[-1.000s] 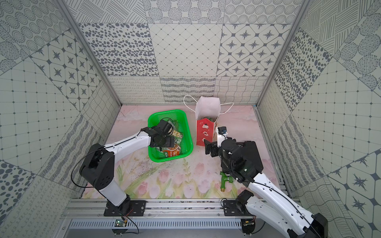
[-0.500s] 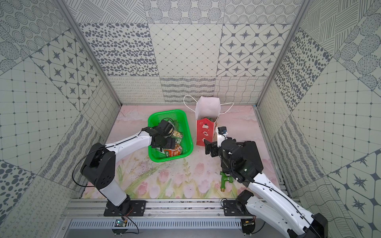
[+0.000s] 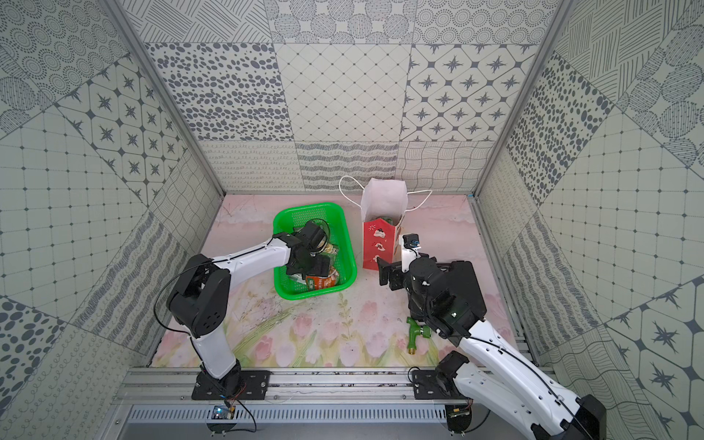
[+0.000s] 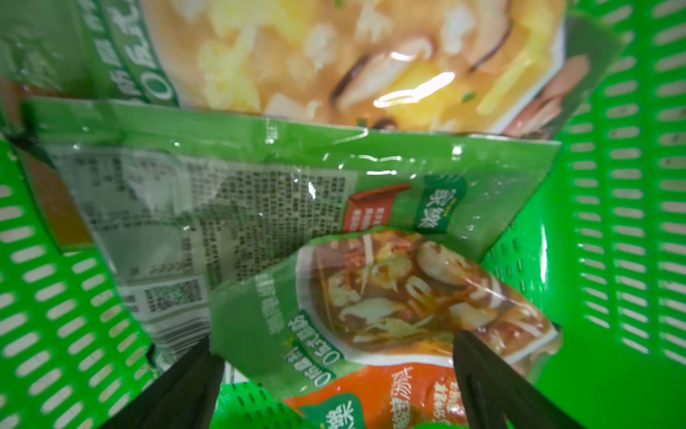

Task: Place the condiment packets inside the bag
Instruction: Pick up the condiment packet from the storage box.

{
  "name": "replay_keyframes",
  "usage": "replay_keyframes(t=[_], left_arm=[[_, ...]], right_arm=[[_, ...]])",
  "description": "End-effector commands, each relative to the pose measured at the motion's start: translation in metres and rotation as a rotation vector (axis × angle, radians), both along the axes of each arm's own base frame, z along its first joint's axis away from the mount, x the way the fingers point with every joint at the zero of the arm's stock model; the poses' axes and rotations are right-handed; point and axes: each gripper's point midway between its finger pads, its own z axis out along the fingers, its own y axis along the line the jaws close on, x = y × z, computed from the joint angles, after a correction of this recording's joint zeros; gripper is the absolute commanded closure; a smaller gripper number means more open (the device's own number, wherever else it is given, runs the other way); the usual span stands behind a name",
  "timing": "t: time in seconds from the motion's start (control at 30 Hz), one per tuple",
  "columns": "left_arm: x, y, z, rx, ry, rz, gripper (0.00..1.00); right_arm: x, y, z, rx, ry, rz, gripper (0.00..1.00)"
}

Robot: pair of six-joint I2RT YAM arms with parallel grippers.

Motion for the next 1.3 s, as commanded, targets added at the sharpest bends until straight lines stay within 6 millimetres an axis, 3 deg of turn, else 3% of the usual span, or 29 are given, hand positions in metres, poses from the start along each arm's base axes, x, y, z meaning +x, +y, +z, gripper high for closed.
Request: replay_keyframes(t=[0.0, 0.13, 0.23, 0.3, 0.57, 0.73, 0.83, 0.93, 1.13, 1.27], left_arm=[[-0.006, 0.009, -0.007, 0.066, 0.040, 0.009, 0.00], [-0.005, 0.011, -0.011, 0.068, 0.049, 0.023, 0.00], [-0.010, -0.013, -0.012, -0.061, 0.080, -0.026, 0.02], [-0.016, -0.036, -0.005, -0.191, 0.096, -0.081, 0.10], [-0.028, -0.086, 0.053, -0.551, 0.062, -0.195, 0.31], [-0.031, -0.099, 0.085, -0.674, 0.027, -0.229, 0.35], [-0.032, -0.104, 0.089, -0.708, 0.034, -0.235, 0.38], [-0.029, -0.103, 0.082, -0.694, 0.045, -0.219, 0.49], [-0.020, -0.085, 0.054, -0.550, 0.073, -0.128, 0.80], [-0.020, -0.073, 0.060, -0.490, 0.065, -0.084, 0.99]], right_arm=[[0.001, 0.001, 0.007, 0.020, -0.032, 0.005, 0.03], [0.002, 0.002, 0.008, 0.023, -0.032, 0.007, 0.03], [0.001, 0.002, 0.007, 0.022, -0.030, 0.006, 0.03], [0.001, 0.002, 0.008, 0.021, -0.033, 0.007, 0.03], [0.002, 0.000, 0.008, 0.019, -0.034, 0.000, 0.03], [0.001, 0.001, 0.008, 0.018, -0.034, 0.002, 0.03], [0.000, 0.000, 0.009, 0.022, -0.038, 0.000, 0.03], [0.000, -0.001, 0.011, 0.023, -0.042, -0.001, 0.03], [-0.001, -0.003, 0.012, 0.026, -0.048, -0.004, 0.03], [0.000, -0.003, 0.010, 0.020, -0.043, -0.009, 0.03]])
